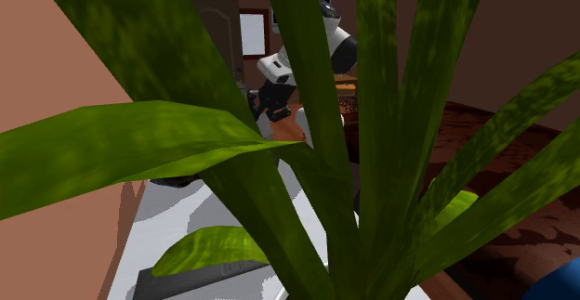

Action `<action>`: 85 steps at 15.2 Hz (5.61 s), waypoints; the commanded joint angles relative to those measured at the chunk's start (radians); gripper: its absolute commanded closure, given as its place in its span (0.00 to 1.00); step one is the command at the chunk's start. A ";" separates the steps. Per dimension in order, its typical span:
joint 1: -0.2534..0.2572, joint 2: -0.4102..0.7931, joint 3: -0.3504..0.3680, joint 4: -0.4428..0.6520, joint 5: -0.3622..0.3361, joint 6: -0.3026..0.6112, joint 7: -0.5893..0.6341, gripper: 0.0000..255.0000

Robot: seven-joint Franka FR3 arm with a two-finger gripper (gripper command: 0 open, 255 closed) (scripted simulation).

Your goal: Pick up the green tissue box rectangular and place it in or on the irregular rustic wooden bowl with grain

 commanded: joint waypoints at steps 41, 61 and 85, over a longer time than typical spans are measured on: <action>-0.234 0.330 -0.158 0.773 -0.092 -0.141 -0.606 1.00; -0.312 0.086 -0.161 0.148 -0.012 0.205 -0.433 1.00; -0.273 0.115 -0.134 0.285 -0.028 0.080 -0.439 0.00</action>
